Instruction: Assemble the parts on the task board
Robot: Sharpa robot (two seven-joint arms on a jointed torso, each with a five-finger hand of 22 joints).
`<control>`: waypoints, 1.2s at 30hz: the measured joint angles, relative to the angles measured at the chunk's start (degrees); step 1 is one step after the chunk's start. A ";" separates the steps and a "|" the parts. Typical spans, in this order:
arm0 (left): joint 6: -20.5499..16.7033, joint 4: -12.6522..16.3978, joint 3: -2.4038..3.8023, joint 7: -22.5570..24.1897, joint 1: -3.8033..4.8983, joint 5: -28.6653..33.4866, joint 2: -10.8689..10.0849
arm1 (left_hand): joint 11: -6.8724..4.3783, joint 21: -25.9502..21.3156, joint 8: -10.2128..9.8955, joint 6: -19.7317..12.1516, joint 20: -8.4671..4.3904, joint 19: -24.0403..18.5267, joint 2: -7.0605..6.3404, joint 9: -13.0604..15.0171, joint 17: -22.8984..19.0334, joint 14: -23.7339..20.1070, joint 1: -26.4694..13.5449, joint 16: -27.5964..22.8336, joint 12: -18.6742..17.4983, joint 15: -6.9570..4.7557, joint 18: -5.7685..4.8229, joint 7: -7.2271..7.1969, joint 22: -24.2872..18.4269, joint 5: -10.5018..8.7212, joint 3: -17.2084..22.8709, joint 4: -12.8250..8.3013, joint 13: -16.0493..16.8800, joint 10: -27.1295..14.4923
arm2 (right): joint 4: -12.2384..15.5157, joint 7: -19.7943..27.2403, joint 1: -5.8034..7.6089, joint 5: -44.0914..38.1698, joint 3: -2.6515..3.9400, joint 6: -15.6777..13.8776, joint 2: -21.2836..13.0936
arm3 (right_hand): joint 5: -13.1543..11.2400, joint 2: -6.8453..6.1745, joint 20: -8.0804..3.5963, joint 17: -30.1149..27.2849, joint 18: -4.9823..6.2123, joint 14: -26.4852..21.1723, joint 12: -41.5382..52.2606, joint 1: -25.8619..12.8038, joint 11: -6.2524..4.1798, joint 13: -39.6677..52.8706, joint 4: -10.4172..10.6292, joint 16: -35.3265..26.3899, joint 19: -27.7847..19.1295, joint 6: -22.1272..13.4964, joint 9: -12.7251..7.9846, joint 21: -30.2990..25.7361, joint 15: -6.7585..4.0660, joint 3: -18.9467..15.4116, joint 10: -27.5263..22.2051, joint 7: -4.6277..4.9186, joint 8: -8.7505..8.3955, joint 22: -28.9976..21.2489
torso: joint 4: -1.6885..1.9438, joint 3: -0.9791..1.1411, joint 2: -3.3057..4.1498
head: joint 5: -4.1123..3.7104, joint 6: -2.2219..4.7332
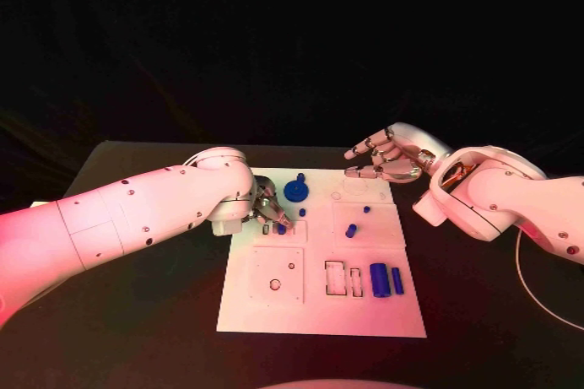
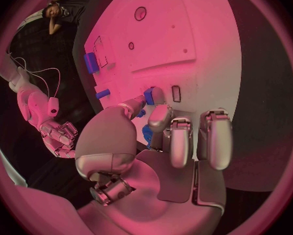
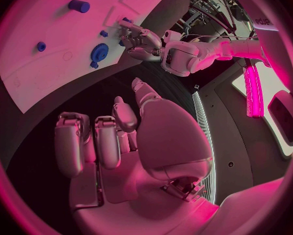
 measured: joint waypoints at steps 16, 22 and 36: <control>-0.15 0.32 -0.04 0.11 -0.13 -0.13 -0.51 | -0.19 0.36 -0.37 0.71 0.00 0.00 -0.70 -0.07 -0.01 0.17 -2.27 0.00 0.35 -0.17 0.00 0.12 0.00 0.12 -11.65 2.92 0.58 0.60 | -0.02 0.05 0.00 0.20 0.00 0.03 0.03 | 0.00 0.24 0.16 -0.01 -0.01 0.00 -0.43 -0.24 0.01 -0.43 0.25 -0.69 -0.25 0.00 0.00 -0.52 0.00 -0.57 -0.41 0.00 0.00 -0.40 | 0.00 -0.01 -0.01 | -0.15 0.00; -1.71 0.79 0.06 0.11 -0.20 -0.46 -1.35 | -0.19 0.36 -0.38 0.91 -0.20 -0.21 -0.81 -0.07 -0.01 -0.04 -2.38 0.00 0.35 -0.38 0.00 -0.08 0.00 -0.13 -15.87 4.22 0.64 0.60 | 0.01 0.07 -0.01 0.35 0.00 0.08 0.09 | 0.24 0.24 -0.02 -0.02 0.00 0.00 -0.65 -0.24 0.20 -0.53 0.39 -0.87 -0.42 0.00 0.00 -0.65 0.00 -0.72 -0.63 0.00 0.00 -0.80 | 0.02 -0.03 -0.01 | -0.24 -0.04; -3.44 3.63 3.50 0.03 2.43 -0.75 -4.62 | 0.85 -3.78 -2.21 -2.22 -0.41 0.00 0.83 -0.40 0.04 0.17 3.52 0.00 -6.52 -0.17 0.00 1.36 -0.01 -0.27 -22.91 5.88 -6.83 -4.34 | -1.10 0.10 -0.18 0.49 -0.05 0.20 0.29 | 0.24 0.46 -0.01 -0.03 0.00 0.00 -0.65 -0.46 0.20 -0.58 0.61 -0.87 -0.42 0.00 0.00 -0.65 0.00 -0.94 -0.63 0.00 0.00 -0.80 | 0.03 -0.01 -0.03 | -0.36 0.33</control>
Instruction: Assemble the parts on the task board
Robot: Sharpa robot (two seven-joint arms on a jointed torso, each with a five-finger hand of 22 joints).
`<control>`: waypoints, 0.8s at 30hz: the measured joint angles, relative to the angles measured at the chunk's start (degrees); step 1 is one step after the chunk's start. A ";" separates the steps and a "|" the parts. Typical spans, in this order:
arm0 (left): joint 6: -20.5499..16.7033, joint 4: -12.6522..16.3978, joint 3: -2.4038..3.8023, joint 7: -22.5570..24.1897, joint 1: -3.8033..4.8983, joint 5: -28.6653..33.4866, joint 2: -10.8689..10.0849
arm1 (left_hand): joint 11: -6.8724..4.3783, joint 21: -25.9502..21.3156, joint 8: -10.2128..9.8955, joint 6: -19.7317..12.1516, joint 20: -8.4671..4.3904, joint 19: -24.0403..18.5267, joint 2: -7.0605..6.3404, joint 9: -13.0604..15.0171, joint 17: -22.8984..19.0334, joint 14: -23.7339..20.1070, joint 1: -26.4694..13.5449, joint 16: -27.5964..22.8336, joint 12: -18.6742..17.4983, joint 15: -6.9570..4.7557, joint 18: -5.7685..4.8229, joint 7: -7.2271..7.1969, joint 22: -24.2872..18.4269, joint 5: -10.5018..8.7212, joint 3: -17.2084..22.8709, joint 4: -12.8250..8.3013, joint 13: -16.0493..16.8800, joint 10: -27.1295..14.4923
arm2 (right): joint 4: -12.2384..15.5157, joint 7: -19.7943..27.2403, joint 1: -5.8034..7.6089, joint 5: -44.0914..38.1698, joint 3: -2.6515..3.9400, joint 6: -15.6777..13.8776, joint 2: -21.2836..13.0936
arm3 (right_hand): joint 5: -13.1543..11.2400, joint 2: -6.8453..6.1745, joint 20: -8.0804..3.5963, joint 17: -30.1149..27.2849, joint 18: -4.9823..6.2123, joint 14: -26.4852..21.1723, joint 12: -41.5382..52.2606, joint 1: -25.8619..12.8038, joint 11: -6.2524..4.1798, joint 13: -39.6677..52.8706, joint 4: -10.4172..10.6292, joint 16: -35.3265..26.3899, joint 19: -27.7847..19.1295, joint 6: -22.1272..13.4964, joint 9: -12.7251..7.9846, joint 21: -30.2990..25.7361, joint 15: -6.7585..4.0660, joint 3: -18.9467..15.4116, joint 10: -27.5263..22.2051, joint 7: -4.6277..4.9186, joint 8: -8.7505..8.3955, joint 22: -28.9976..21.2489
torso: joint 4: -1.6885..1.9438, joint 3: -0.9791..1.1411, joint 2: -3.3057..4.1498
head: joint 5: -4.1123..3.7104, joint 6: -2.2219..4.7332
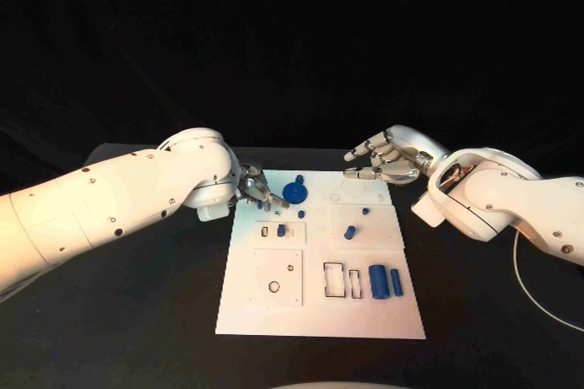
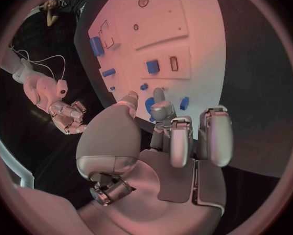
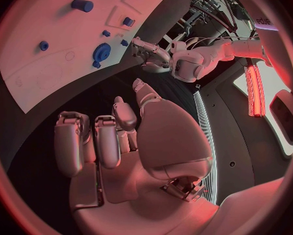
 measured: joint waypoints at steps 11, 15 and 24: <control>1.97 -8.69 0.14 0.00 3.00 -0.49 2.97 | 1.22 -0.22 -3.66 -2.23 0.87 -0.02 1.76 -3.14 -0.01 -0.02 3.46 0.00 -1.31 0.88 0.01 1.42 0.00 0.00 -3.43 1.02 -2.07 -1.24 | -0.59 0.00 -0.16 0.03 -0.03 0.12 0.62 | 0.00 0.00 0.00 -0.01 0.00 0.00 0.00 0.00 0.00 0.05 0.00 0.00 0.00 0.00 0.00 0.00 0.00 0.00 0.00 0.00 0.00 0.00 | 0.09 0.02 0.03 | 0.33 0.39; 2.53 -12.66 -0.29 0.00 3.13 -0.74 4.75 | 1.40 -0.37 -5.25 -2.46 1.26 -0.01 2.46 -4.67 -0.01 -0.12 5.26 0.00 -1.35 1.15 0.01 1.64 0.00 0.00 -4.03 0.85 -2.28 -1.42 | -0.69 0.00 -0.18 0.03 -0.03 0.15 0.77 | 0.00 0.00 0.00 -0.01 0.00 0.00 0.00 0.00 0.00 0.05 0.00 0.00 0.00 0.00 0.00 0.00 0.00 0.00 0.00 0.00 0.00 0.00 | 0.09 -0.01 0.06 | 0.49 0.43; 4.77 -18.75 -1.64 -0.01 3.08 -1.20 7.76 | 1.41 -0.03 -5.26 -0.65 1.26 -0.01 2.64 -5.48 -0.02 -0.12 5.64 0.00 -0.16 1.15 0.01 1.52 0.05 0.00 -6.04 1.59 -1.16 -0.98 | -0.78 0.02 -0.24 0.03 -0.03 0.21 1.09 | 0.00 0.00 0.00 -0.01 0.00 0.00 0.00 0.00 0.00 0.05 0.00 0.00 0.00 0.00 0.00 0.00 0.00 0.01 0.00 0.00 0.00 0.00 | 0.03 -0.03 0.09 | 0.71 0.41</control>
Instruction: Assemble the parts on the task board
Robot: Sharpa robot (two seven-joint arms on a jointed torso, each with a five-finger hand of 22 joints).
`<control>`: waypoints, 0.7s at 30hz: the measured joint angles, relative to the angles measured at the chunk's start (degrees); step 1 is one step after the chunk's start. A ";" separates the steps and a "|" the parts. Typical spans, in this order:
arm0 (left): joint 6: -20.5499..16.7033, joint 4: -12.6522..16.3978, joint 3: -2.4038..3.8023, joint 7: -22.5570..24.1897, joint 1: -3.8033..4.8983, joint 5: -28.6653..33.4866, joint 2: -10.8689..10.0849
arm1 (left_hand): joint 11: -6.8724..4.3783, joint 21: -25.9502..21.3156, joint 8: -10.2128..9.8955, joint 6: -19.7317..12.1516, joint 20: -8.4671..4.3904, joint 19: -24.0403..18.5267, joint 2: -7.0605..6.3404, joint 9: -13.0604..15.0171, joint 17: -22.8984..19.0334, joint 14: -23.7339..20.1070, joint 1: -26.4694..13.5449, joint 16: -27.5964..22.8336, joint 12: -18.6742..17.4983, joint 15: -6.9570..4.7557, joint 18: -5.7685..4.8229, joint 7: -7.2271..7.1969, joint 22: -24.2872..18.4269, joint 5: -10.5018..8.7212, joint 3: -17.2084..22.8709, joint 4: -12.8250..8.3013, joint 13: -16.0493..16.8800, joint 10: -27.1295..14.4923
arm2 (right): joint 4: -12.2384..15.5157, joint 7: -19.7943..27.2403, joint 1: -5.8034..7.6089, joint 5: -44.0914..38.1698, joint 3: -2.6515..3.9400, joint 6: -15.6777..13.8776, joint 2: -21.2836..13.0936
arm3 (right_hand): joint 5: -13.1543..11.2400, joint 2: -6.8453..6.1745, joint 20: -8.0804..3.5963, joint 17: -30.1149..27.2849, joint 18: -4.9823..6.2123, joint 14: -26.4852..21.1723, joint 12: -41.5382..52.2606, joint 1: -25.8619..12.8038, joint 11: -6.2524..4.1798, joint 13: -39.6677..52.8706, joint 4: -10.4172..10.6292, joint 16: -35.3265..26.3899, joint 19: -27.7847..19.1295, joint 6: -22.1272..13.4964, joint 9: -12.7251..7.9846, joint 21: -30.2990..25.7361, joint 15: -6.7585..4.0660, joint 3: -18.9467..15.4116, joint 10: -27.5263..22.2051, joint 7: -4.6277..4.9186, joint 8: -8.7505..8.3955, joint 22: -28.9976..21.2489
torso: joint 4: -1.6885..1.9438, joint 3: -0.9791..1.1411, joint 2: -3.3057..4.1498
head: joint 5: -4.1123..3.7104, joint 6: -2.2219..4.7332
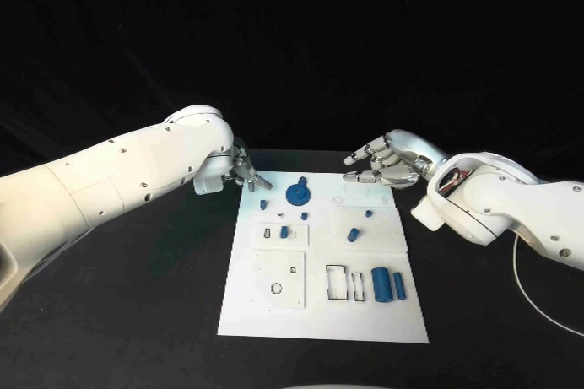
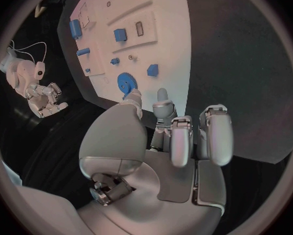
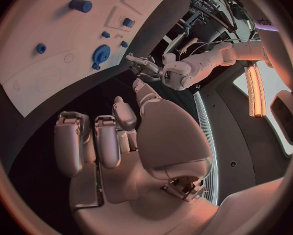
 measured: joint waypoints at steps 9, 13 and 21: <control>1.96 -2.67 -0.42 0.00 -0.44 -0.59 1.75 | -0.20 0.36 0.00 0.71 0.00 0.00 0.17 -0.06 -0.01 0.00 -0.19 0.00 0.70 0.00 0.00 -0.30 -0.01 0.00 -1.11 0.22 0.54 0.61 | -0.02 0.03 -0.05 -0.03 0.00 0.05 0.10 | 0.00 0.00 0.00 0.05 0.00 0.00 0.00 0.00 0.00 0.00 0.00 0.00 0.00 0.00 0.00 0.00 0.00 0.00 0.00 0.00 0.00 -0.05 | 0.00 0.04 -0.02 | 0.18 -0.20; 2.36 -3.08 -0.46 0.00 -0.58 -0.66 2.00 | -0.41 0.37 0.00 0.97 0.00 0.00 0.45 -0.06 -0.01 0.00 -0.47 0.00 0.70 0.00 0.00 -0.45 -0.01 -0.25 -1.46 0.24 0.71 0.81 | -0.04 0.04 -0.07 -0.05 0.00 0.08 0.17 | 0.21 0.00 0.00 0.04 0.00 0.00 0.00 0.00 0.00 0.04 0.00 0.00 0.00 0.00 0.00 0.00 0.00 0.00 0.00 0.00 0.00 -0.05 | 0.00 0.07 -0.03 | 0.19 -0.27; 3.13 -3.43 -0.50 0.00 -0.65 -0.49 2.38 | -0.41 0.61 0.00 1.32 -0.01 0.00 0.92 -0.11 -0.01 0.00 -0.45 0.00 1.04 0.00 0.00 -0.49 -0.01 -0.47 -1.83 0.29 0.88 0.81 | -0.07 0.05 -0.08 -0.07 0.00 0.14 0.28 | 0.21 0.00 0.00 0.04 0.00 0.00 0.00 0.00 0.00 0.05 0.00 0.00 0.00 0.00 0.00 0.00 0.00 0.00 0.00 0.00 0.00 -0.05 | 0.03 0.10 -0.10 | 0.19 -0.34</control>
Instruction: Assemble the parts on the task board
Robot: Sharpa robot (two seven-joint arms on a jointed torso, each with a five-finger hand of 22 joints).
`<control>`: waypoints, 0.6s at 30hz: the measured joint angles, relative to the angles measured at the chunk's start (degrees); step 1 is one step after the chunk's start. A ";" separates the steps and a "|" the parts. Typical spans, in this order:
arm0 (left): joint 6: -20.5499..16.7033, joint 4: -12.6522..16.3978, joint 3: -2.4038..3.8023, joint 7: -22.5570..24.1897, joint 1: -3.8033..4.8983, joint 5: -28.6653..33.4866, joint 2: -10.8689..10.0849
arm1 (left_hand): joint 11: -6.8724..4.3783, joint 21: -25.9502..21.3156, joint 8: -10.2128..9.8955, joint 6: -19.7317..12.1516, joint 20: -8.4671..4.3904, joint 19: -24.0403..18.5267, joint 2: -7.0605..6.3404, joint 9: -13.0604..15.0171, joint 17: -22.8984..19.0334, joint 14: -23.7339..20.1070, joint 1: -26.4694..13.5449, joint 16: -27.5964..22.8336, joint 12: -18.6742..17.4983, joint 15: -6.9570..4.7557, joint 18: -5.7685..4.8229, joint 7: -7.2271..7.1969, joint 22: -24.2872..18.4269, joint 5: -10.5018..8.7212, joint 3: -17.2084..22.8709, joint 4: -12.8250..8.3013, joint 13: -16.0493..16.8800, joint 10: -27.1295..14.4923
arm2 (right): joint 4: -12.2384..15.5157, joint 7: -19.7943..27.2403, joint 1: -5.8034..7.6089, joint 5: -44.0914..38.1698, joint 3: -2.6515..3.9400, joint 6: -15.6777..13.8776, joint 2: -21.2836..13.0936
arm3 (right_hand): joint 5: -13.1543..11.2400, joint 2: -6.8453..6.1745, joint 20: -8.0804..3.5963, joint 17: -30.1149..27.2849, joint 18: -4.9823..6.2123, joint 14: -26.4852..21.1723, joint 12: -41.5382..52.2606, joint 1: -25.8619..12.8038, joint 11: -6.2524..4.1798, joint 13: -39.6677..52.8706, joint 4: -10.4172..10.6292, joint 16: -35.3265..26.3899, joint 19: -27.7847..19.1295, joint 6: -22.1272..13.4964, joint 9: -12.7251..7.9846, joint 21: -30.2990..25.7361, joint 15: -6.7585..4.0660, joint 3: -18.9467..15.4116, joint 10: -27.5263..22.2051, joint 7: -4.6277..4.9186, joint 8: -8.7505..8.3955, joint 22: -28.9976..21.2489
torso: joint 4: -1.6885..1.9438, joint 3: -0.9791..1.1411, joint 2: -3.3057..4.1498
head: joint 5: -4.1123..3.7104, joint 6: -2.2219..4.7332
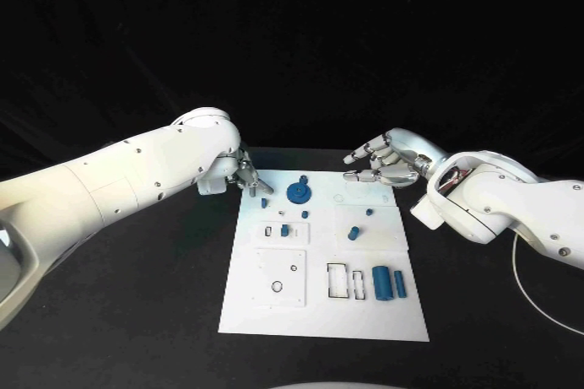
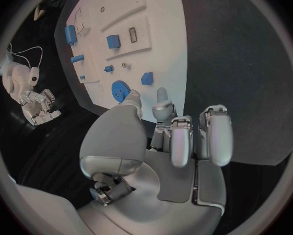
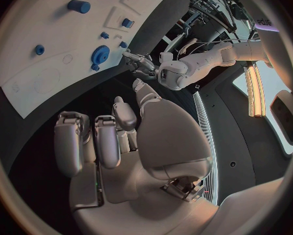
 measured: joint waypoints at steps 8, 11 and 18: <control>1.59 -0.57 -0.16 0.00 -0.18 0.31 0.54 | -0.21 0.00 0.00 0.20 0.00 0.00 1.52 -0.06 -0.01 0.00 1.52 0.00 0.00 0.00 -0.01 -0.20 0.00 0.00 -0.55 -0.55 -0.05 0.21 | -0.01 0.00 -0.01 -0.33 0.00 0.06 0.08 | 0.23 0.00 0.00 -0.01 0.00 0.00 0.00 0.00 0.00 0.00 0.00 -0.23 0.00 0.00 0.00 -0.21 0.00 0.00 0.00 0.00 0.00 0.00 | 0.00 -0.01 0.00 | 0.07 -0.03; 2.06 -0.64 -0.24 0.04 -0.25 0.42 0.65 | -0.21 0.00 0.00 0.20 0.00 0.00 1.49 -0.06 -0.01 0.00 1.84 0.00 0.00 0.00 -0.01 -0.20 -0.01 0.00 -0.71 -0.71 -0.07 0.21 | -0.01 0.00 -0.02 -0.53 0.00 0.08 0.09 | 0.23 0.00 0.00 -0.01 0.00 0.00 0.00 0.00 0.00 -0.01 0.00 -0.23 0.00 0.00 0.00 -0.21 0.00 0.00 0.00 0.00 0.00 0.00 | 0.00 -0.02 0.00 | 0.07 -0.04; 2.66 -0.73 -0.34 0.22 -0.34 0.73 0.94 | -0.21 0.00 0.00 0.61 -0.01 0.00 1.56 -0.06 -0.01 0.00 2.18 0.00 0.00 0.00 0.00 -0.22 -0.01 0.00 -0.71 -0.71 -0.07 0.21 | -0.04 -0.01 -0.04 -0.88 0.00 0.14 0.16 | 0.23 0.00 0.00 -0.01 0.00 0.00 0.00 0.00 0.00 -0.01 0.00 -0.23 0.00 0.00 0.00 -0.21 0.00 0.00 0.00 0.00 0.00 0.00 | 0.00 -0.03 0.00 | 0.02 -0.11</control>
